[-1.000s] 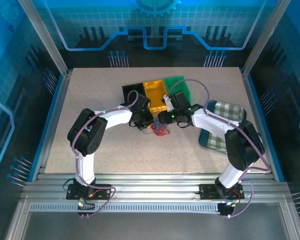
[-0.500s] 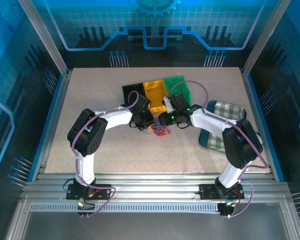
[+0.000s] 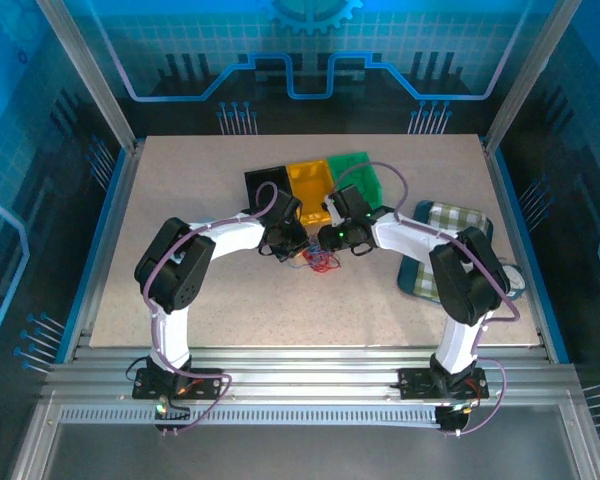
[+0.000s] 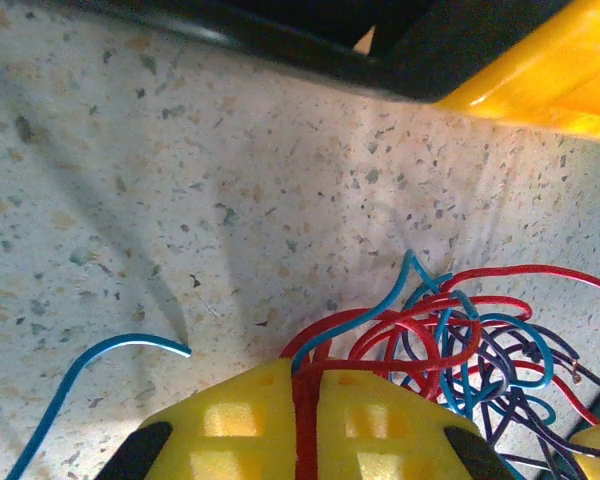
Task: Untangle the cables
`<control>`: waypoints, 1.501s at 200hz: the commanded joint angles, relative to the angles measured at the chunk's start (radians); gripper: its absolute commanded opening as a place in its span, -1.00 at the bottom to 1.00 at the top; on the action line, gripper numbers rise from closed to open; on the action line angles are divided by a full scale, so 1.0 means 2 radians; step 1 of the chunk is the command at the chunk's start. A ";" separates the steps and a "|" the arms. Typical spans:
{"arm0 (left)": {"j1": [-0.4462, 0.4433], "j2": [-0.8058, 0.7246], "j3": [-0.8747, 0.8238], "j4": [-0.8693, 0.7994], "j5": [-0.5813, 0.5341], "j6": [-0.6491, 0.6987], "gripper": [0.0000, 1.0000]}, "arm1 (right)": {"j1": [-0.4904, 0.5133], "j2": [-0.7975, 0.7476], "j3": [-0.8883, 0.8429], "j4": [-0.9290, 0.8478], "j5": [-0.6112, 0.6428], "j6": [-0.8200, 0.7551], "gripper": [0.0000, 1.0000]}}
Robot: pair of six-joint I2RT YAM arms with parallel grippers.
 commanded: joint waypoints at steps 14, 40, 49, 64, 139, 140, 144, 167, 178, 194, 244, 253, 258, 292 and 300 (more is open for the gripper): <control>-0.005 -0.009 -0.012 -0.017 0.001 0.006 -1.00 | 0.003 0.007 0.020 -0.016 0.013 -0.001 -0.79; -0.004 -0.008 -0.014 -0.019 -0.003 0.005 -1.00 | 0.003 -0.009 0.022 -0.015 0.023 -0.010 -1.00; -0.004 -0.006 -0.015 -0.019 -0.004 0.003 -1.00 | 0.002 -0.019 0.021 -0.013 0.026 -0.008 -1.00; -0.003 -0.003 -0.016 -0.019 -0.003 0.000 -1.00 | 0.002 -0.036 0.019 -0.008 0.029 -0.007 -1.00; 0.004 0.004 -0.040 -0.001 0.005 -0.017 -1.00 | -0.024 -0.116 0.040 0.016 0.005 0.025 -1.00; 0.004 0.004 -0.041 -0.001 0.005 -0.017 -1.00 | -0.024 -0.116 0.040 0.016 0.004 0.026 -1.00; 0.004 0.004 -0.043 0.001 0.006 -0.019 -1.00 | -0.026 -0.119 0.041 0.018 0.002 0.029 -1.00; 0.008 0.005 -0.058 0.012 0.010 -0.029 -1.00 | -0.037 -0.134 0.049 0.023 0.002 0.034 -1.00; 0.009 0.005 -0.064 0.014 0.010 -0.032 -1.00 | -0.042 -0.141 0.053 0.025 0.004 0.035 -1.00; 0.010 0.004 -0.070 0.016 0.009 -0.033 -1.00 | -0.053 -0.150 0.058 0.027 0.006 0.036 -1.00; 0.015 -0.005 -0.092 0.023 0.004 -0.040 -1.00 | -0.101 -0.166 0.071 0.030 0.009 0.041 -1.00; 0.015 -0.007 -0.091 0.021 0.003 -0.039 -1.00 | -0.106 -0.164 0.073 0.026 0.013 0.039 -1.00; 0.015 -0.007 -0.091 0.021 0.002 -0.039 -1.00 | -0.108 -0.162 0.075 0.023 0.017 0.039 -1.00; 0.015 -0.010 -0.090 0.026 0.008 -0.039 -1.00 | -0.125 -0.121 0.104 -0.003 0.040 0.048 -1.00; 0.015 -0.010 -0.090 0.029 0.009 -0.039 -1.00 | -0.128 -0.106 0.114 -0.008 0.044 0.050 -1.00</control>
